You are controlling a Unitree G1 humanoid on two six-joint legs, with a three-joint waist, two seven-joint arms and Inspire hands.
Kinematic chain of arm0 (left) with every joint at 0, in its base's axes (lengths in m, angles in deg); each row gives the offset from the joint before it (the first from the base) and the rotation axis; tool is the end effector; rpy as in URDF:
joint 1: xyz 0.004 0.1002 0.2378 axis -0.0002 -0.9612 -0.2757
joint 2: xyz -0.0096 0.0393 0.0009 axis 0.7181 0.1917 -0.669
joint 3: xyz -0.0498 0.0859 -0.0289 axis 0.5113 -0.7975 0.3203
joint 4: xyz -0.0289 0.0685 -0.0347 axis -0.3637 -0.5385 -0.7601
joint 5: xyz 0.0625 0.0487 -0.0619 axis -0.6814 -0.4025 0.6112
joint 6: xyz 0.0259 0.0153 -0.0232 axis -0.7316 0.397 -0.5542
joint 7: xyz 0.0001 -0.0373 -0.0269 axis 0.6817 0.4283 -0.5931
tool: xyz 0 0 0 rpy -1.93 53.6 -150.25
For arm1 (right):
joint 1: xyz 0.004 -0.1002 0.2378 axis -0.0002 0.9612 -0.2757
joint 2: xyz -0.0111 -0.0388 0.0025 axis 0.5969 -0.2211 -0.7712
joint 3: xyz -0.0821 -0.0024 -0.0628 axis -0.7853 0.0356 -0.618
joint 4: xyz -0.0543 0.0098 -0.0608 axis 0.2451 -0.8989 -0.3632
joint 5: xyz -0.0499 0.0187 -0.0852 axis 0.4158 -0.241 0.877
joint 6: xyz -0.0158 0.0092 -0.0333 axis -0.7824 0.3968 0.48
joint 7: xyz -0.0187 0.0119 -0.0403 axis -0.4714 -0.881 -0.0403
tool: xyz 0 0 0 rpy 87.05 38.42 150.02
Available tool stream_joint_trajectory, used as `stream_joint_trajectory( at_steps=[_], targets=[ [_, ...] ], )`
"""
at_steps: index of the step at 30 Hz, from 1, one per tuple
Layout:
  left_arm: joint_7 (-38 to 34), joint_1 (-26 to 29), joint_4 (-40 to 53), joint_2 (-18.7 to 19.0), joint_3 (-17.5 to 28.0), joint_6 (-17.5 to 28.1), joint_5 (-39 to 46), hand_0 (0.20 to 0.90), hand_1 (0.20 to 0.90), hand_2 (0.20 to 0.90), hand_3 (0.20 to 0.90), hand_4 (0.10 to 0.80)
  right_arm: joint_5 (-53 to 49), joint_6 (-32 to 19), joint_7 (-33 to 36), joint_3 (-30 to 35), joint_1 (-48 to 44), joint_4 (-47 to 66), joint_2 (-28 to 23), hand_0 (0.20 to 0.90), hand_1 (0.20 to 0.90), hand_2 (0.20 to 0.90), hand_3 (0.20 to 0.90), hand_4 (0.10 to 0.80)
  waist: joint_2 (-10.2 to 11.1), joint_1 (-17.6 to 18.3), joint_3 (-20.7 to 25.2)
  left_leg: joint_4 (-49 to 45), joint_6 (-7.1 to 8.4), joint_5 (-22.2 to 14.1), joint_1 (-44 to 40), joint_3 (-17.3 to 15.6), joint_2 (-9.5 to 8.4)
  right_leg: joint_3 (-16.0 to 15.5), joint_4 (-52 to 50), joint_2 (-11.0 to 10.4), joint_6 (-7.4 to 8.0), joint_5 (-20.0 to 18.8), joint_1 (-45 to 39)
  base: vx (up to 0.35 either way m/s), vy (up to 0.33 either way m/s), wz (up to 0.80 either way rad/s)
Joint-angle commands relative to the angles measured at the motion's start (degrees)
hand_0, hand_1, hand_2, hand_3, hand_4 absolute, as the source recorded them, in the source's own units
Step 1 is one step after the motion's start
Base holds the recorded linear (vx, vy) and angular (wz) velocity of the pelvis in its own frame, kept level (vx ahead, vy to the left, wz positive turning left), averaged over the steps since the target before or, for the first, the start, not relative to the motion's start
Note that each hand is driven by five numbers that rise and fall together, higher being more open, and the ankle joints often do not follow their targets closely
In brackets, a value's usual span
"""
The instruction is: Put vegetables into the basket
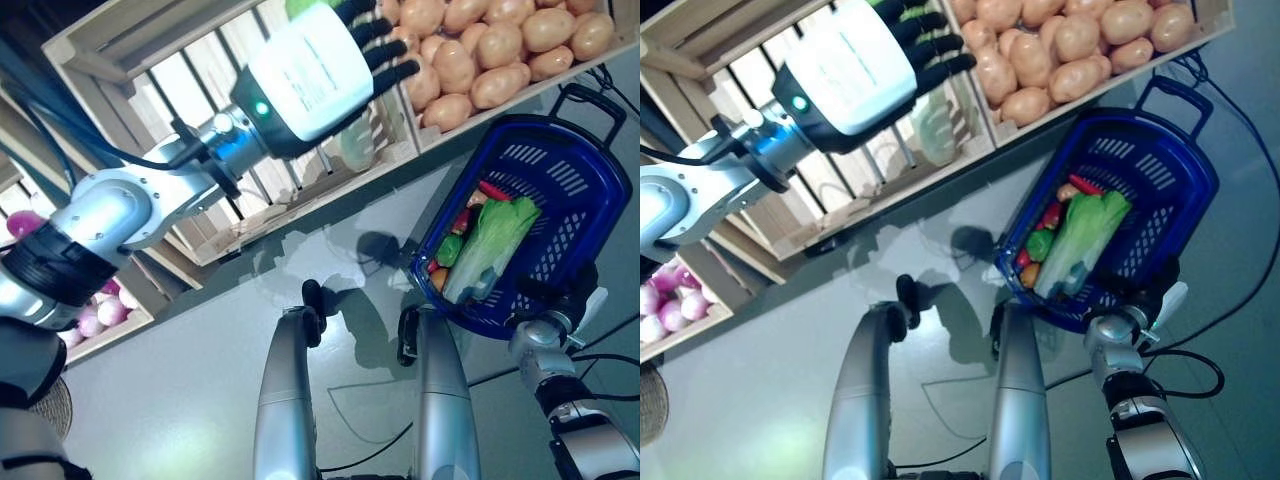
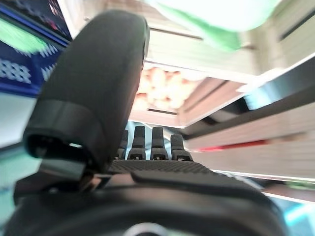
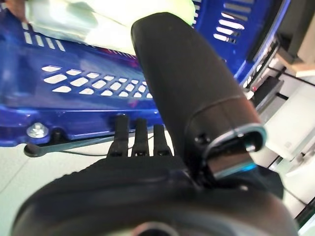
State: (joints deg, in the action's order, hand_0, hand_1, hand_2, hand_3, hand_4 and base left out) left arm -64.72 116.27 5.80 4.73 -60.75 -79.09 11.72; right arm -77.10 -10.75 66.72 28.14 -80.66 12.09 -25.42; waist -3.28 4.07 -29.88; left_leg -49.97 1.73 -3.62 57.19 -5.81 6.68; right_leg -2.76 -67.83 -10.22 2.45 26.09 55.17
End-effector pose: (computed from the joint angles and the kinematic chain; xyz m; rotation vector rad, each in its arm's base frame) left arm 0.2906 0.1709 0.2912 2.0664 -1.3002 -0.0286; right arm 0.2739 -0.2636 0.0420 -0.0793 0.1422 -0.9316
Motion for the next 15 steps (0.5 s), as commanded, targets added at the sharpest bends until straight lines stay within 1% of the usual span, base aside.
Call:
stream_joint_trajectory(
  at_steps=[1, 2, 3, 4, 5, 7, 9, 12, 15],
  targets=[
    [-5.9, 8.5, -3.6, -0.3, 1.7, -2.5, 0.9, 0.900, 0.900, 0.900, 0.900, 0.800, -3.1, -5.5, -0.7, 2.0, 0.3, -1.0, -3.0, 0.900, 0.900, 0.900, 0.900, 0.800, -0.4, 1.7, 0.1, -3.1, -1.44, -12.1, -6.7, -2.6, 1.56, -0.4, 11.2, 0.7, -0.94, -11.9, -2.8, -0.011, 0.002, -0.10],
    [-4.6, 8.8, -5.3, -0.7, 0.2, -1.2, 0.3, 0.900, 0.900, 0.900, 0.900, 0.800, -3.1, -5.6, -0.7, 1.8, 0.2, -1.3, -3.1, 0.900, 0.900, 0.900, 0.900, 0.800, -0.4, 1.8, 0.1, -3.1, -0.96, -13.1, -7.6, -2.3, 1.46, -0.1, 11.2, 1.0, -0.54, -11.0, -3.8, -0.085, -0.009, -0.07],
    [-3.8, 9.6, -6.5, -0.7, -2.3, -1.6, 0.0, 0.900, 0.900, 0.900, 0.900, 0.800, -3.4, -5.9, -0.9, 1.8, -0.4, -1.9, -3.3, 0.900, 0.900, 0.900, 0.900, 0.800, -0.4, 2.0, 0.1, -2.6, -1.16, -12.0, -7.1, -2.8, 1.71, -0.3, 12.0, 0.9, -0.82, -12.1, -3.3, -0.009, -0.006, -0.05],
    [-4.1, 10.0, -8.0, -1.0, -3.9, -1.9, 0.9, 0.900, 0.900, 0.900, 0.900, 0.800, -3.3, -5.8, -0.7, 1.6, -0.7, -1.8, -3.4, 0.900, 0.900, 0.900, 0.900, 0.800, -0.3, 2.0, 0.1, -2.5, -1.09, -12.0, -7.1, -2.8, 1.77, -0.3, 12.2, 0.8, -0.74, -12.1, -3.4, -0.061, -0.013, -0.01],
    [-3.6, 10.3, -9.5, -1.1, -4.6, -1.2, 0.7, 0.900, 0.900, 0.900, 0.900, 0.800, -3.3, -5.7, -0.5, 1.7, -1.1, -2.0, -3.6, 0.900, 0.900, 0.900, 0.900, 0.800, -0.2, 1.9, 0.1, -2.1, -1.23, -11.9, -7.3, -2.9, 1.80, -0.3, 12.6, 0.8, -0.68, -12.2, -3.5, 0.000, 0.000, 0.00],
    [-3.6, 10.6, -12.0, -1.2, -6.9, -1.2, 0.5, 0.900, 0.900, 0.900, 0.900, 0.800, -3.1, -5.7, -0.4, 1.8, -1.7, -2.2, -4.2, 0.900, 0.900, 0.900, 0.900, 0.800, -0.2, 2.0, 0.1, -1.7, -1.10, -11.8, -7.5, -2.9, 1.79, -0.3, 13.1, 0.9, -0.55, -12.4, -3.7, 0.000, 0.000, 0.00],
    [-4.6, 10.8, -13.9, -0.8, -8.2, -1.2, 0.6, 0.900, 0.900, 0.900, 0.900, 0.800, -3.4, -6.1, -0.9, 2.0, -1.9, -2.6, -4.9, 0.900, 0.900, 0.900, 0.900, 0.800, -0.3, 2.1, 0.1, -1.3, -0.99, -11.6, -7.6, -3.0, 1.85, -0.3, 13.5, 0.9, -0.42, -12.6, -3.8, 0.000, 0.000, 0.00],
    [-7.1, 10.0, -15.9, -0.2, -8.1, -2.2, 0.6, 0.900, 0.900, 0.900, 0.900, 0.800, -3.4, -6.0, -0.9, 2.3, -1.8, -2.6, -5.4, 0.900, 0.900, 0.900, 0.900, 0.800, -0.2, 1.9, 0.1, -1.0, -0.89, -11.6, -7.7, -3.0, 1.78, -0.4, 14.0, 0.8, -0.34, -12.5, -4.1, 0.000, -0.001, 0.01],
    [-11.1, 8.2, -18.2, 0.7, -6.5, -3.8, 1.3, 0.900, 0.900, 0.900, 0.900, 0.800, -3.7, -6.5, -0.9, 2.6, -1.4, -2.2, -5.3, 0.900, 0.900, 0.900, 0.900, 0.800, -0.2, 1.5, 0.1, -1.6, -1.09, -12.0, -7.1, -2.8, 1.82, -0.5, 13.4, 0.6, -0.36, -12.2, -3.5, 0.000, 0.000, 0.00]
  ],
)
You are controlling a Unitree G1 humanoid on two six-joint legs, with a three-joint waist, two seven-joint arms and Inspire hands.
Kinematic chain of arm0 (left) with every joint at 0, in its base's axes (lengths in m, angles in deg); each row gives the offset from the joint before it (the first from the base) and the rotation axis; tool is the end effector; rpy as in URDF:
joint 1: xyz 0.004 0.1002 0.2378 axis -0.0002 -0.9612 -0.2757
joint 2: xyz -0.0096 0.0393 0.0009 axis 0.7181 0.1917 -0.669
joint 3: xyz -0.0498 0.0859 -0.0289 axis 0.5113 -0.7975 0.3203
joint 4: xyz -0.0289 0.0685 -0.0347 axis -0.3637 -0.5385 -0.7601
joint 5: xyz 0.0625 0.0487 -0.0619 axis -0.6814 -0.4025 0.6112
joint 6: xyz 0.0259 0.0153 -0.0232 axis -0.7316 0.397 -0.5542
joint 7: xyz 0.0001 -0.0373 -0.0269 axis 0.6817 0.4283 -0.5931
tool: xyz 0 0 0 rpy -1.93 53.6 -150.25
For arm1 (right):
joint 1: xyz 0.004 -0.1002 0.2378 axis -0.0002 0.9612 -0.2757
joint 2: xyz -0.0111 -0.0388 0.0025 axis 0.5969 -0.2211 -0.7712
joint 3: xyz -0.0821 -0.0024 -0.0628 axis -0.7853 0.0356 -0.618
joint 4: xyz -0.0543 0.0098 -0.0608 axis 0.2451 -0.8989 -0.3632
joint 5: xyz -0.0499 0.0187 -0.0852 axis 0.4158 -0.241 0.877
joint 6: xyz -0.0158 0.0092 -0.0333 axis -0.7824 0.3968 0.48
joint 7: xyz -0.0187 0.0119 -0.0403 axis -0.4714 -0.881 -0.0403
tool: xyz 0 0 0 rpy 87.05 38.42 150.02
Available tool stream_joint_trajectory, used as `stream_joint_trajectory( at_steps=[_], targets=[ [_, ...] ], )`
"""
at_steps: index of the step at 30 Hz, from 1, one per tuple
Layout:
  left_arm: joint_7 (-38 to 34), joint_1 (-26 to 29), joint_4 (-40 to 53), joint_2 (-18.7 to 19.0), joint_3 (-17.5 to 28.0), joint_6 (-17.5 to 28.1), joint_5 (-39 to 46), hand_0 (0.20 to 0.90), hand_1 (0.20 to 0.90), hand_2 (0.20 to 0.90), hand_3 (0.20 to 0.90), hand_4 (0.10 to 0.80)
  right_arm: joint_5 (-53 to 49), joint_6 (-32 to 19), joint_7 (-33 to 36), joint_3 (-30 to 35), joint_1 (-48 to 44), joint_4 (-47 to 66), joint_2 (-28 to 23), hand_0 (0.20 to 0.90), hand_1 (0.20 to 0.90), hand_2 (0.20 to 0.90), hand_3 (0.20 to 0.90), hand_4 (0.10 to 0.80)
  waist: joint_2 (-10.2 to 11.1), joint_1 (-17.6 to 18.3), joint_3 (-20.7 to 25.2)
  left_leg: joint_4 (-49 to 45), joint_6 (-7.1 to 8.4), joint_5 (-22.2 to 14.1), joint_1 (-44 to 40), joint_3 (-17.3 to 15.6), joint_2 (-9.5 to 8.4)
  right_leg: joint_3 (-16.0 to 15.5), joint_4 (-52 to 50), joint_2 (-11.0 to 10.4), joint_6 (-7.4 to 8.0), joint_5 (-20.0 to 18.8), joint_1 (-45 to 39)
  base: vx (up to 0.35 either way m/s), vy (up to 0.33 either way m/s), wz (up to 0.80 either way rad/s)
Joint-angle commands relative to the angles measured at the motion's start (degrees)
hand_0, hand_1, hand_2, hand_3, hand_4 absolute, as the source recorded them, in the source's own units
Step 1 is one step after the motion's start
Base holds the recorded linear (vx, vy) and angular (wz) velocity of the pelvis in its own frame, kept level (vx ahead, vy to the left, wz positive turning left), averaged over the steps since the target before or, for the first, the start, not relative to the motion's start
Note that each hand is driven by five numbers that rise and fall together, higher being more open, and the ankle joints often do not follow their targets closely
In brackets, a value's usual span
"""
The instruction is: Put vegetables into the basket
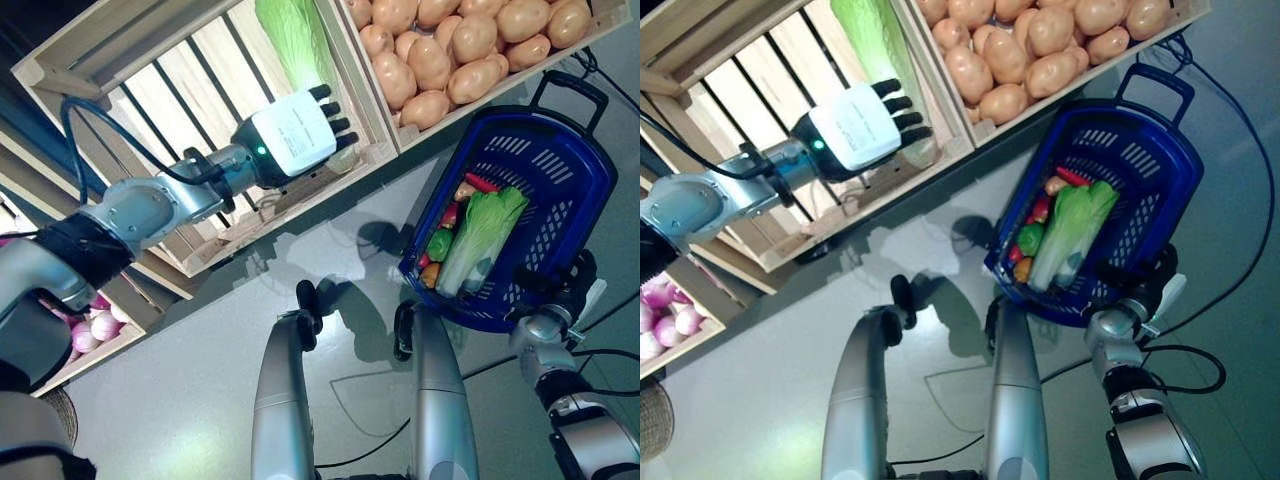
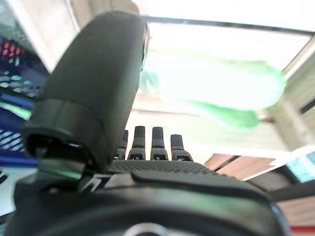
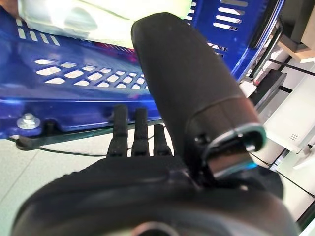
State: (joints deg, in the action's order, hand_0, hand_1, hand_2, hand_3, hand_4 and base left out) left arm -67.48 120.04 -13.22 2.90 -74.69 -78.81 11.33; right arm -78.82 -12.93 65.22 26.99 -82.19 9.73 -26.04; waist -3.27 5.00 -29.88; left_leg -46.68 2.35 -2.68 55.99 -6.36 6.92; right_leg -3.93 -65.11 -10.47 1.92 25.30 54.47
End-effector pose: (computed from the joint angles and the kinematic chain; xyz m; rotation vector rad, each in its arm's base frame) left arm 0.3236 0.2081 0.2602 2.2603 -0.9797 -0.1165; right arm 0.2769 -0.2667 0.0452 -0.0646 0.1194 -0.9207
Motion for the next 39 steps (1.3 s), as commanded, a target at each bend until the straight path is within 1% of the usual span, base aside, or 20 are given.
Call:
stream_joint_trajectory(
  at_steps=[1, 2, 4, 8, 10, 12, 16, 20, 24, 27, 29, 32, 34, 37, 39],
  targets=[
    [-8.5, 4.3, 0.8, 2.6, 7.6, -4.1, 1.7, 0.900, 0.900, 0.900, 0.900, 0.800, -1.9, -4.3, 0.6, 3.8, 0.1, 0.2, -4.7, 0.900, 0.900, 0.900, 0.900, 0.800, -0.3, 0.6, 0.1, -4.9, -1.73, -13.0, -5.9, -2.3, 1.58, 0.6, 10.6, 0.8, 0.17, -11.3, -2.8, 0.000, 0.000, 0.00],
    [-10.9, 2.8, 0.7, 3.5, 9.5, -5.2, 2.3, 0.900, 0.900, 0.900, 0.900, 0.800, -1.4, -4.1, 1.0, 4.1, 0.5, 1.2, -4.6, 0.900, 0.900, 0.900, 0.900, 0.800, -0.2, 0.3, 0.1, -5.1, -1.79, -13.3, -5.6, -2.1, 1.54, 0.6, 10.5, 0.7, 0.12, -11.1, -2.6, 0.000, 0.000, 0.00],
    [-14.6, -0.8, 0.9, 4.7, 13.7, -4.5, 1.8, 0.900, 0.900, 0.900, 0.900, 0.800, -1.1, -3.8, 1.8, 4.4, 1.5, 2.5, -4.3, 0.900, 0.900, 0.900, 0.900, 0.800, -0.3, -0.2, 0.1, -5.5, -1.83, -13.7, -5.3, -1.9, 1.41, 0.4, 10.2, 0.6, 0.00, -10.7, -2.4, 0.000, 0.000, 0.00],
    [-16.3, -8.5, 2.8, 5.6, 20.2, -3.3, -2.5, 0.900, 0.900, 0.900, 0.900, 0.800, -0.6, -3.1, 3.0, 5.3, 2.9, 4.5, -3.8, 0.900, 0.900, 0.900, 0.900, 0.800, -0.7, -0.9, 0.1, -5.3, -1.77, -14.1, -5.6, -1.8, 0.85, 0.3, 10.2, 0.4, -0.11, -10.2, -2.7, 0.000, 0.000, 0.00],
    [-16.7, -10.3, 3.2, 5.6, 21.7, -3.6, -3.4, 0.900, 0.900, 0.900, 0.900, 0.800, -0.3, -2.4, 3.2, 5.1, 3.0, 5.4, -4.0, 0.900, 0.900, 0.900, 0.900, 0.800, -0.9, -0.9, 0.1, -5.1, -1.74, -14.1, -5.5, -1.8, 0.69, 0.4, 10.2, 0.3, -0.11, -10.2, -2.5, 0.003, 0.026, 0.03],
    [-17.6, -10.3, 2.5, 5.4, 21.6, -3.7, -4.4, 0.900, 0.900, 0.900, 0.900, 0.800, -0.2, -2.1, 3.3, 4.8, 2.6, 5.9, -4.2, 0.900, 0.900, 0.900, 0.900, 0.800, -0.9, -0.8, 0.1, -5.2, -1.80, -14.2, -5.2, -1.8, 0.82, 0.5, 9.8, 0.2, -0.13, -10.1, -2.0, -0.013, 0.029, 0.05],
    [-15.9, -8.8, 2.2, 4.9, 20.1, -3.4, -5.7, 0.900, 0.900, 0.900, 0.900, 0.800, -0.2, -2.0, 3.2, 4.2, 1.8, 5.9, -4.7, 0.900, 0.900, 0.900, 0.900, 0.800, -0.7, -0.5, 0.1, -5.3, -1.85, -14.3, -4.8, -2.0, 1.02, 0.6, 9.8, 0.3, -0.02, -10.2, -1.6, -0.007, 0.015, 0.01],
    [-13.7, -6.0, -0.8, 4.2, 16.2, -2.4, -5.6, 0.900, 0.900, 0.900, 0.900, 0.800, -0.7, -1.7, 2.7, 3.7, 0.7, 5.4, -5.3, 0.900, 0.900, 0.900, 0.900, 0.800, -0.4, 0.0, 0.1, -5.5, -1.78, -14.4, -4.5, -2.3, 1.41, 0.7, 9.9, 0.3, 0.13, -10.4, -1.3, 0.003, 0.015, -0.01],
    [-13.6, -4.3, -2.1, 4.1, 13.8, -2.2, -4.3, 0.900, 0.900, 0.900, 0.900, 0.800, -0.8, -1.7, 2.3, 3.7, 0.8, 5.2, -5.4, 0.900, 0.900, 0.900, 0.900, 0.800, -0.2, 0.3, 0.1, -5.9, -1.81, -14.5, -4.4, -2.5, 1.77, 0.8, 9.6, 0.3, 0.36, -10.5, -1.2, 0.005, 0.008, -0.02],
    [-14.0, -3.9, -2.5, 3.9, 13.1, -2.1, -4.8, 0.900, 0.900, 0.900, 0.900, 0.800, -1.0, -1.5, 2.3, 3.6, 0.8, 5.4, -5.4, 0.900, 0.900, 0.900, 0.900, 0.800, -0.1, 0.5, 0.1, -5.8, -1.74, -14.5, -4.4, -2.6, 1.88, 0.9, 9.8, 0.4, 0.43, -10.6, -1.2, 0.000, 0.000, 0.00],
    [-15.5, -3.6, -2.8, 3.4, 12.8, -2.9, -5.9, 0.900, 0.900, 0.900, 0.900, 0.800, -0.8, -1.0, 2.7, 3.3, 0.7, 5.8, -5.5, 0.900, 0.900, 0.900, 0.900, 0.800, 0.0, 0.7, 0.1, -5.4, -1.68, -14.2, -4.4, -2.6, 1.89, 1.0, 10.1, 0.5, 0.51, -10.9, -1.1, 0.000, 0.000, 0.00],
    [-17.1, -2.9, -3.9, 2.5, 12.5, -3.2, -8.3, 0.900, 0.900, 0.900, 0.900, 0.800, -3.5, -1.4, 1.3, 3.5, 0.6, 5.4, -5.2, 0.900, 0.900, 0.900, 0.900, 0.800, 0.1, 1.0, 0.1, -5.4, -1.65, -14.2, -4.2, -2.7, 2.14, 1.2, 10.3, 0.5, 0.52, -11.0, -1.0, 0.002, 0.002, -0.01],
    [-16.2, -1.5, -4.4, 1.8, 11.6, -3.0, -8.9, 0.900, 0.900, 0.900, 0.900, 0.800, -4.6, -2.4, 0.7, 3.7, 0.6, 4.7, -4.7, 0.900, 0.900, 0.900, 0.900, 0.800, 0.2, 1.2, 0.1, -5.9, -1.75, -14.5, -3.9, -2.7, 2.24, 1.3, 10.0, 0.6, 0.46, -10.8, -0.8, 0.008, 0.001, -0.04],
    [-15.4, 0.1, -5.0, 1.1, 10.5, -2.8, -9.9, 0.900, 0.900, 0.900, 0.900, 0.800, -4.3, -2.4, 0.6, 3.7, 0.7, 5.0, -4.4, 0.900, 0.900, 0.900, 0.900, 0.800, 0.4, 1.5, 0.1, -6.0, -1.80, -14.6, -3.7, -2.7, 2.28, 1.4, 10.0, 0.6, 0.52, -10.9, -0.6, 0.005, 0.001, -0.01],
    [-15.2, 0.9, -5.7, 0.3, 9.7, -3.9, -10.3, 0.900, 0.900, 0.900, 0.900, 0.800, -4.4, -2.1, 1.1, 3.4, 0.5, 5.5, -4.2, 0.900, 0.900, 0.900, 0.900, 0.800, 0.5, 1.8, 0.1, -7.0, -1.86, -14.9, -3.1, -2.7, 2.47, 1.6, 9.6, 0.6, 0.49, -10.8, -0.1, 0.020, 0.001, -0.05]
  ],
)
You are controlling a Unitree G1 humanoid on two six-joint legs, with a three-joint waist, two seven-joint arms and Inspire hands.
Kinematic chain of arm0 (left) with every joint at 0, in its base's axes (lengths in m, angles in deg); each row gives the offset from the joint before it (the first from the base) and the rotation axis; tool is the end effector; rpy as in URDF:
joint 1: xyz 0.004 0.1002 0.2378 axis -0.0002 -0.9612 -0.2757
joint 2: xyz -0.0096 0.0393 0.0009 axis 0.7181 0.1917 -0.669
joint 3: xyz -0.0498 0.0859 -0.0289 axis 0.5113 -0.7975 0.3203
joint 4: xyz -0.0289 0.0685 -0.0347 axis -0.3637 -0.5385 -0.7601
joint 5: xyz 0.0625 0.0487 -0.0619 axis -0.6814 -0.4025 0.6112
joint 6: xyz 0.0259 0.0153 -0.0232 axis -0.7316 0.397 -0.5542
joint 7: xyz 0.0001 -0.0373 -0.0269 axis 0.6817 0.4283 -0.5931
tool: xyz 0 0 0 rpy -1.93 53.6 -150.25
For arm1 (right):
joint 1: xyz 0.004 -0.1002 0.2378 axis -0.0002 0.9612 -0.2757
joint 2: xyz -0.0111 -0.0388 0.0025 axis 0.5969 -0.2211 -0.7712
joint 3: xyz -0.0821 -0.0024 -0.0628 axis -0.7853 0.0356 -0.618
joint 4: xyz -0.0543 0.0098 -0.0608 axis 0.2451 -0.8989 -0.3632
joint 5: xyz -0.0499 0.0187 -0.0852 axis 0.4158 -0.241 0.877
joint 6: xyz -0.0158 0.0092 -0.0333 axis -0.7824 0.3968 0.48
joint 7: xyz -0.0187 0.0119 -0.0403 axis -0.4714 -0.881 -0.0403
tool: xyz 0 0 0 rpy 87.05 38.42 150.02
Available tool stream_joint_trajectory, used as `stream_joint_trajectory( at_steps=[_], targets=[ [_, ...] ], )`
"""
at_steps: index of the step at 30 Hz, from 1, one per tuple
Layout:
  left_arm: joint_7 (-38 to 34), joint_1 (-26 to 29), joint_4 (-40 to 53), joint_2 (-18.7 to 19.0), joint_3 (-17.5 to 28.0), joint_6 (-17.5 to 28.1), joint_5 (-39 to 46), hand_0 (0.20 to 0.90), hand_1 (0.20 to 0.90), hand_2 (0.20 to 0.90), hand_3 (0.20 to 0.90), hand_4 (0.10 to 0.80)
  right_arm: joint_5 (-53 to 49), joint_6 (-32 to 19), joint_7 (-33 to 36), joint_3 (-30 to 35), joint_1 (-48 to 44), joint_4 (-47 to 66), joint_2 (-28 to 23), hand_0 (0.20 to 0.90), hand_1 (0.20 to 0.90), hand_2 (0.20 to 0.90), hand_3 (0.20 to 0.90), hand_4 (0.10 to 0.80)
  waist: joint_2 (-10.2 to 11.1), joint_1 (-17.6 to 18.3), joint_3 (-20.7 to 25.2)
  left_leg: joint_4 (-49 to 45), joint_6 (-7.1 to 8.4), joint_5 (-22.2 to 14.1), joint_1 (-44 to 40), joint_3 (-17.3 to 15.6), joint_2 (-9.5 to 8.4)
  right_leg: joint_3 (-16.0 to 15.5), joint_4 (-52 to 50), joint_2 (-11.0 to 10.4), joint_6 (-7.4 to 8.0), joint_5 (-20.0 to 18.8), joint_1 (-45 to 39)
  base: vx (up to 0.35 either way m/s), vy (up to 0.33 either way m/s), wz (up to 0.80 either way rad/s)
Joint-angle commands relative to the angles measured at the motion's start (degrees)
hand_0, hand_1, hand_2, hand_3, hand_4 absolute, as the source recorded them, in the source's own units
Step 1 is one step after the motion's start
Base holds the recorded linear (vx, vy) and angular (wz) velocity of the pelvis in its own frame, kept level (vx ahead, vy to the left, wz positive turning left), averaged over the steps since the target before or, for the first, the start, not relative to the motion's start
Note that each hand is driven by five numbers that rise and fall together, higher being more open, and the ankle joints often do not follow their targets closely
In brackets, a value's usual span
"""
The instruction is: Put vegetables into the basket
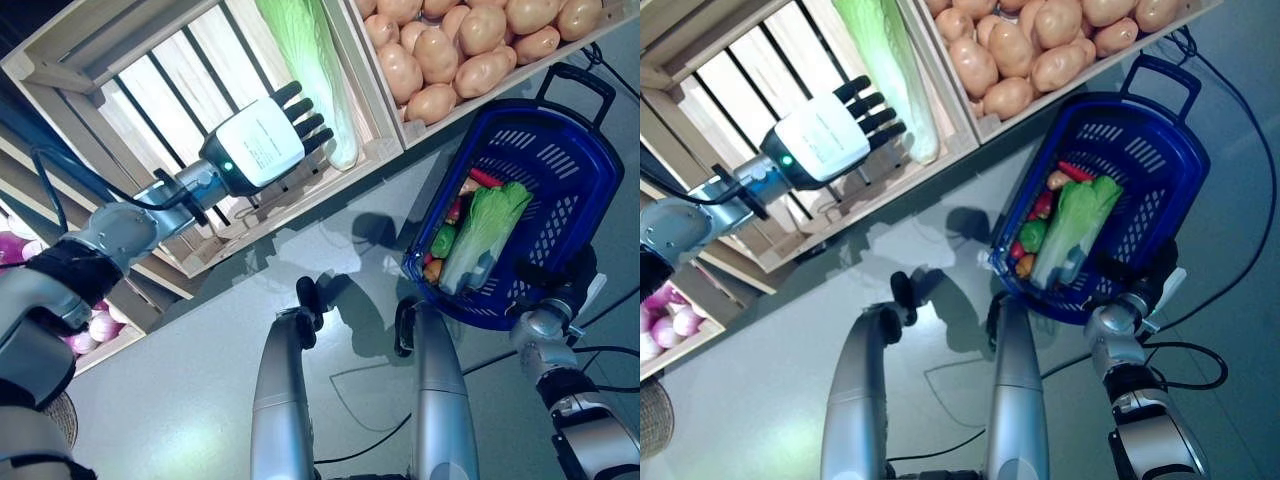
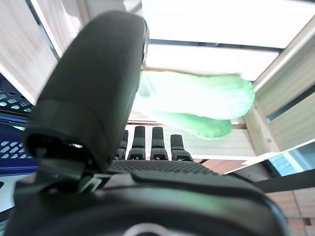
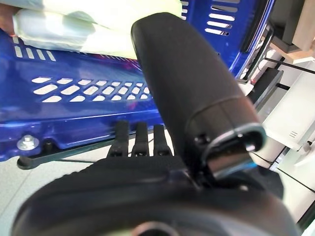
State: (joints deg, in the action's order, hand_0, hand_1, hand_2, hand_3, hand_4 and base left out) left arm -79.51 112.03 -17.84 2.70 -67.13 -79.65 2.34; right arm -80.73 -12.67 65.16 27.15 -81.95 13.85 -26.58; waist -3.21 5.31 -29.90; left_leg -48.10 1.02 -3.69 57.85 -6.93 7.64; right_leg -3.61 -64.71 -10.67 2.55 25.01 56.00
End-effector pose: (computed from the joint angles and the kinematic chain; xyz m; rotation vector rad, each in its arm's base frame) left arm 0.3246 0.2358 0.2397 2.2703 -1.0827 0.0160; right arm 0.2805 -0.2634 0.0554 -0.0119 0.0773 -0.8974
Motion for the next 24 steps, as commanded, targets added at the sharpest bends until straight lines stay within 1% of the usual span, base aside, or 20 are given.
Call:
stream_joint_trajectory(
  at_steps=[1, 4, 5, 6, 8, 9, 10, 11, 18, 21, 23, 24],
  targets=[
    [-3.4, 9.1, -1.5, 0.4, 1.9, -3.2, -1.3, 0.900, 0.900, 0.900, 0.900, 0.800, -2.5, -2.3, 1.1, 3.3, 0.3, 1.5, -3.7, 0.900, 0.900, 0.900, 0.900, 0.800, 0.5, 1.6, 0.1, -5.7, -0.54, -14.0, -4.9, -2.1, 1.85, 1.3, 9.1, 0.8, -0.12, -10.5, -1.5, 0.038, 0.002, -0.09],
    [-5.3, 9.0, -2.7, -0.2, 2.1, -3.3, -1.8, 0.900, 0.900, 0.900, 0.900, 0.800, -2.2, -1.8, 1.5, 3.3, 0.7, 2.3, -3.7, 0.900, 0.900, 0.900, 0.900, 0.800, 0.8, 1.9, 0.1, -6.0, -0.52, -14.2, -4.9, -2.2, 1.99, 1.4, 9.0, 0.8, -0.06, -10.5, -1.6, 0.035, 0.010, -0.06],
    [-6.9, 8.9, -3.3, -0.7, 2.3, -3.7, -2.1, 0.900, 0.900, 0.900, 0.900, 0.800, -2.2, -1.6, 1.8, 3.1, 0.6, 2.4, -3.7, 0.900, 0.900, 0.900, 0.900, 0.800, 0.8, 2.0, 0.1, -6.6, -0.62, -14.5, -4.5, -2.1, 2.10, 1.6, 8.6, 0.9, -0.08, -10.4, -1.1, 0.088, 0.019, -0.05],
    [-7.4, 8.6, -4.0, -0.9, 2.5, -3.2, -2.1, 0.900, 0.900, 0.900, 0.900, 0.800, -2.2, -1.3, 1.7, 3.1, 0.9, 2.5, -3.8, 0.900, 0.900, 0.900, 0.900, 0.800, 0.9, 2.0, 0.1, -6.9, -0.29, -15.7, -5.3, -1.8, 2.05, 1.8, 8.2, 1.0, 0.28, -9.4, -2.0, 0.118, 0.029, -0.09],
    [-8.1, 7.8, -4.5, -1.4, 2.8, -2.7, -3.1, 0.900, 0.900, 0.900, 0.900, 0.800, -1.7, -1.1, 1.8, 3.2, 1.4, 2.9, -3.7, 0.900, 0.900, 0.900, 0.900, 0.800, 0.9, 2.2, 0.1, -7.6, -0.17, -16.1, -5.2, -1.9, 2.26, 1.9, 7.9, 1.0, 0.28, -9.0, -2.0, 0.078, 0.024, -0.11],
    [-7.8, 7.6, -4.8, -1.6, 2.8, -2.6, -3.2, 0.900, 0.900, 0.900, 0.900, 0.800, -1.8, -1.2, 1.8, 3.1, 1.5, 2.9, -3.9, 0.900, 0.900, 0.900, 0.900, 0.800, 0.9, 2.3, 0.1, -7.9, -0.24, -16.3, -5.1, -1.9, 2.32, 2.0, 7.6, 0.9, 0.26, -8.9, -1.8, -0.049, 0.015, -0.12],
    [-7.4, 7.9, -5.0, -1.7, 2.7, -2.6, -3.4, 0.900, 0.900, 0.900, 0.900, 0.800, -1.9, -1.1, 1.6, 3.3, 1.2, 2.9, -4.0, 0.900, 0.900, 0.900, 0.900, 0.800, 0.9, 2.4, 0.1, -7.8, -0.68, -15.0, -3.9, -2.3, 2.49, 1.9, 7.7, 0.9, -0.19, -10.0, -0.5, 0.026, 0.018, -0.11],
    [-7.2, 7.7, -5.2, -2.0, 2.5, -2.6, -3.6, 0.900, 0.900, 0.900, 0.900, 0.800, -1.6, -1.0, 1.5, 3.2, 1.5, 2.8, -3.9, 0.900, 0.900, 0.900, 0.900, 0.800, 0.9, 2.5, 0.1, -8.2, -0.19, -16.5, -4.9, -1.9, 2.38, 2.1, 7.3, 1.0, 0.30, -8.8, -1.7, 0.026, 0.018, -0.09],
    [-4.2, 9.0, -7.6, -4.0, 1.1, -2.5, -3.5, 0.900, 0.900, 0.900, 0.900, 0.800, -1.1, -0.9, 1.2, 2.7, 0.8, 2.9, -4.3, 0.900, 0.900, 0.900, 0.900, 0.800, 1.0, 3.1, 0.1, -9.5, -0.20, -17.2, -4.3, -2.2, 2.80, 2.5, 6.7, 0.8, 0.39, -8.5, -1.1, 0.026, 0.011, -0.03],
    [-2.8, 9.6, -8.9, -4.7, 0.1, -1.9, -5.0, 0.900, 0.900, 0.900, 0.900, 0.800, -0.8, -0.6, 1.1, 2.9, 0.8, 3.2, -4.6, 0.900, 0.900, 0.900, 0.900, 0.800, 1.2, 3.4, 0.1, -10.3, -0.29, -17.6, -4.0, -2.2, 3.06, 2.5, 6.2, 0.7, 0.42, -8.3, -0.8, 0.000, 0.000, 0.00],
    [-2.9, 9.6, -9.7, -5.5, 0.0, -2.6, -4.5, 0.900, 0.900, 0.900, 0.900, 0.800, -0.7, -0.2, 1.4, 2.8, 0.7, 3.7, -4.6, 0.900, 0.900, 0.900, 0.900, 0.800, 1.3, 3.7, 0.1, -10.5, -0.24, -17.8, -3.8, -2.3, 3.14, 2.6, 6.1, 0.7, 0.43, -8.3, -0.6, 0.000, 0.000, 0.00],
    [-2.5, 9.6, -10.3, -6.0, 0.0, -3.6, -3.2, 0.900, 0.900, 0.900, 0.900, 0.800, -1.0, -0.1, 1.7, 2.7, 0.7, 3.9, -4.7, 0.900, 0.900, 0.900, 0.900, 0.800, 1.4, 3.8, 0.1, -10.7, -0.32, -17.9, -3.8, -2.3, 3.23, 2.7, 6.0, 0.7, 0.48, -8.3, -0.5, 0.031, 0.011, -0.02]
  ],
)
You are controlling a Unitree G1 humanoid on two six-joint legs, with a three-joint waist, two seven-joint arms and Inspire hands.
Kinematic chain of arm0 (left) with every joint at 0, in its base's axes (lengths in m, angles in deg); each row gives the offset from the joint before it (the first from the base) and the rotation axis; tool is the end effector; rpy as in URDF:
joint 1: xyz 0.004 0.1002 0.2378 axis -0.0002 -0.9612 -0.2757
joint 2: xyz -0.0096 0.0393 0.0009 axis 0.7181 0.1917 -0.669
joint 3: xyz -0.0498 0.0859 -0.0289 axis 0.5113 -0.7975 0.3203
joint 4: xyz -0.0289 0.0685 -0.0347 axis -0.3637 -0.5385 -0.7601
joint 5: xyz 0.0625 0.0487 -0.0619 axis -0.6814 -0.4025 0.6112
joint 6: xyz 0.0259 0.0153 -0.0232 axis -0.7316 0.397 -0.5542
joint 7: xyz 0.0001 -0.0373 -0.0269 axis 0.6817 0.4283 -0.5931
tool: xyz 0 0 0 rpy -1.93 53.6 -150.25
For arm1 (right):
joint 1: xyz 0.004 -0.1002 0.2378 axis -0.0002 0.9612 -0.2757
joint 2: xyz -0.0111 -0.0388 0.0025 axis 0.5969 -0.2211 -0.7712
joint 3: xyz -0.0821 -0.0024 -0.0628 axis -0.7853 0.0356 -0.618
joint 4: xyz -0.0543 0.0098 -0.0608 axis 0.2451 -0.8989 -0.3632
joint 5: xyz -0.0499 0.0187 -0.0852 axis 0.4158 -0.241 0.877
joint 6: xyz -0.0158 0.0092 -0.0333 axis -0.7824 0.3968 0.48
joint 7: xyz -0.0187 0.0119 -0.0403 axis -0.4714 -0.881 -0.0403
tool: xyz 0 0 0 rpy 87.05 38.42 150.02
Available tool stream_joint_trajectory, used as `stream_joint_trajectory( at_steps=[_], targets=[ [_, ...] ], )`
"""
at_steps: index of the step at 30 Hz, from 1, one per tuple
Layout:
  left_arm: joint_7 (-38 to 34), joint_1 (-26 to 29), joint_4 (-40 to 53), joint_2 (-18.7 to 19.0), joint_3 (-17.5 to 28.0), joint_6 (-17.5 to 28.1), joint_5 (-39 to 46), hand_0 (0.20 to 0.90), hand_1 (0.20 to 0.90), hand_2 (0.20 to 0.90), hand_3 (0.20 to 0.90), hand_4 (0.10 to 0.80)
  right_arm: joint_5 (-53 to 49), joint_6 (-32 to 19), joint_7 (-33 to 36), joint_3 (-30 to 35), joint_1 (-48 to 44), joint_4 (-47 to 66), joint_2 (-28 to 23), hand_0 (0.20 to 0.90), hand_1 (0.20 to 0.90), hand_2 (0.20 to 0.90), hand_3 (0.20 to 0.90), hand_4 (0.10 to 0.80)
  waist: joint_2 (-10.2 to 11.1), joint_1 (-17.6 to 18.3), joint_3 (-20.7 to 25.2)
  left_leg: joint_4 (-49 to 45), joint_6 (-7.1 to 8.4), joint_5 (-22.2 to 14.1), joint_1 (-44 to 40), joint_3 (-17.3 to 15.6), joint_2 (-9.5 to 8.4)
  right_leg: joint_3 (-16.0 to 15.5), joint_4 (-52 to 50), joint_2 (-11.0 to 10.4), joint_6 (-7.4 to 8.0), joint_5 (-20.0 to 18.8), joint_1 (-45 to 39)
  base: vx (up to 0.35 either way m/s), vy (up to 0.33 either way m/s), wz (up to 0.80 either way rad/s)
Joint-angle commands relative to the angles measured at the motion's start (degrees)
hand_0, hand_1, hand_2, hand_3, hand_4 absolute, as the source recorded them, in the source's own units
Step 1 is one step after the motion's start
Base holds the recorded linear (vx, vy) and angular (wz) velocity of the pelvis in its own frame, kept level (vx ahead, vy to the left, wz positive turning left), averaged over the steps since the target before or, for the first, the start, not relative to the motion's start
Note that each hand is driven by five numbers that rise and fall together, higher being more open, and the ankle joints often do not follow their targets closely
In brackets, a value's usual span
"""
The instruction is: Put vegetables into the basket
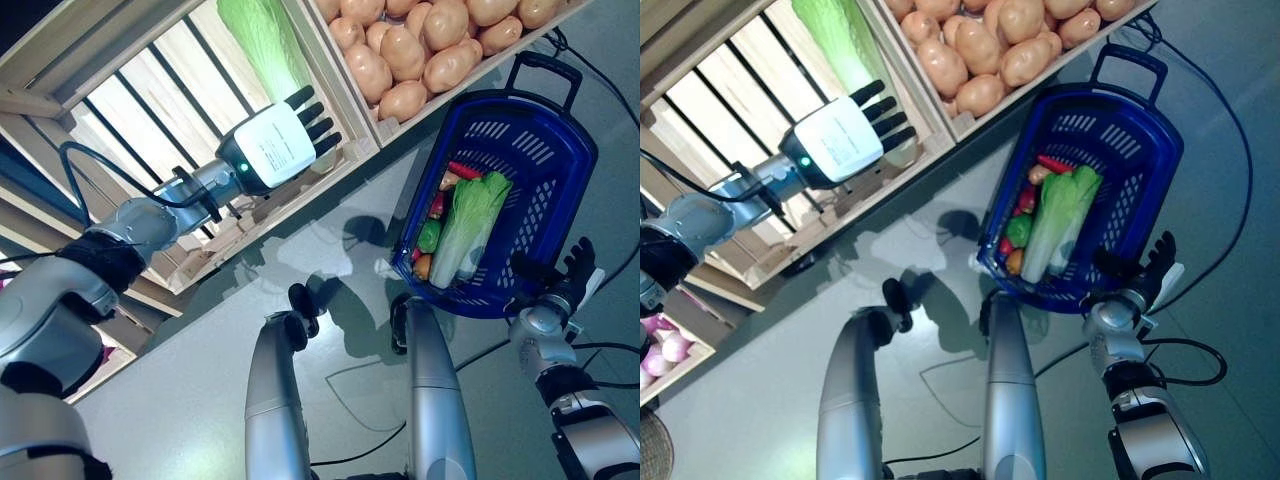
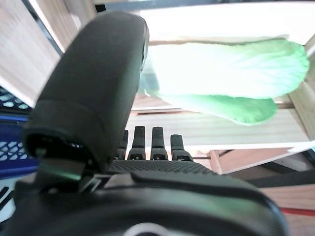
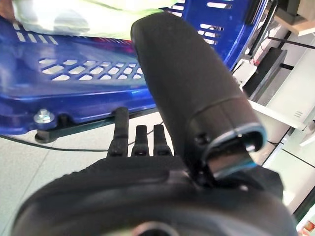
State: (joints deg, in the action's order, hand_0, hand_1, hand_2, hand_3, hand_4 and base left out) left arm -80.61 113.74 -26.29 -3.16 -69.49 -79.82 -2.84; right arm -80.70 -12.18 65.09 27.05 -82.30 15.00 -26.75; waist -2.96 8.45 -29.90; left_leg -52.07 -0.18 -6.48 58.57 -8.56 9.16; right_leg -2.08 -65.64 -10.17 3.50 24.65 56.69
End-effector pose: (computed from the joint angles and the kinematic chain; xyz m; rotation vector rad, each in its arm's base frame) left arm 0.3388 0.2305 0.2276 2.3511 -1.0578 -0.0246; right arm 0.2829 -0.2615 0.0597 -0.0077 0.0640 -0.8830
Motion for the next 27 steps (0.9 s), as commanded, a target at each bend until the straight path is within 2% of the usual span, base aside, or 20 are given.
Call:
stream_joint_trajectory(
  at_steps=[1, 8, 10, 14, 20, 27],
  targets=[
    [-1.4, 7.9, -2.6, -0.6, 2.4, -3.1, 0.8, 0.900, 0.900, 0.900, 0.900, 0.800, -1.0, -0.7, 1.8, 2.8, 1.3, 2.9, -4.4, 0.900, 0.900, 0.900, 0.900, 0.800, 1.3, 0.8, 0.1, -7.0, 0.86, -15.3, -4.4, -0.7, 1.76, 1.3, 6.7, 0.2, -0.42, -7.9, -1.0, 0.036, 0.015, -0.02],
    [-3.4, 7.3, -6.4, -3.2, 2.8, -5.9, 0.6, 0.900, 0.900, 0.900, 0.900, 0.800, 1.7, -0.6, 2.9, 2.1, 2.1, 6.7, -5.3, 0.900, 0.900, 0.900, 0.900, 0.800, 2.5, 1.9, 0.1, -8.4, 1.06, -15.7, -2.7, -0.6, 2.35, 1.4, 6.6, 0.7, -0.42, -8.3, 0.3, 0.006, 0.009, -0.08],
    [-7.0, 7.4, -7.6, -3.6, 3.2, -7.0, 1.9, 0.900, 0.900, 0.900, 0.900, 0.800, 1.8, -0.1, 3.4, 1.9, 2.2, 8.4, -5.7, 0.900, 0.900, 0.900, 0.900, 0.800, 2.9, 2.0, 0.1, -8.7, 1.12, -15.8, -2.3, -0.5, 2.52, 1.5, 6.5, 0.8, -0.43, -8.4, 0.6, 0.009, 0.001, -0.10],
    [-13.1, 6.7, -10.3, -4.4, 5.0, -6.4, 2.1, 0.900, 0.900, 0.900, 0.900, 0.800, 3.2, 0.7, 4.3, 2.2, 3.4, 11.7, -6.3, 0.900, 0.900, 0.900, 0.900, 0.800, 3.7, 2.4, 0.1, -9.8, 1.18, -16.2, -1.3, -0.2, 2.86, 1.5, 6.1, 0.9, -0.56, -8.3, 1.5, 0.005, 0.009, -0.08],
    [-14.5, 6.2, -11.5, -4.8, 5.9, -6.2, -0.5, 0.900, 0.900, 0.900, 0.900, 0.800, 4.2, 1.3, 5.1, 2.6, 4.8, 14.8, -6.7, 0.900, 0.900, 0.900, 0.900, 0.800, 4.2, 2.9, 0.1, -11.7, 1.02, -17.1, -0.1, 0.3, 3.33, 1.7, 4.8, 1.1, -0.72, -7.7, 2.6, -0.003, 0.021, -0.06],
    [-14.3, 6.0, -11.4, -5.2, 7.1, -8.4, 1.7, 0.900, 0.900, 0.900, 0.900, 0.800, 5.6, 1.4, 4.1, 3.1, 6.0, 16.5, -6.4, 0.900, 0.900, 0.900, 0.900, 0.800, 4.3, 3.6, 0.1, -11.5, 1.19, -16.9, -0.4, -0.3, 3.63, 2.3, 5.4, 1.2, -0.44, -8.3, 2.4, -0.007, 0.041, -0.03]
  ],
)
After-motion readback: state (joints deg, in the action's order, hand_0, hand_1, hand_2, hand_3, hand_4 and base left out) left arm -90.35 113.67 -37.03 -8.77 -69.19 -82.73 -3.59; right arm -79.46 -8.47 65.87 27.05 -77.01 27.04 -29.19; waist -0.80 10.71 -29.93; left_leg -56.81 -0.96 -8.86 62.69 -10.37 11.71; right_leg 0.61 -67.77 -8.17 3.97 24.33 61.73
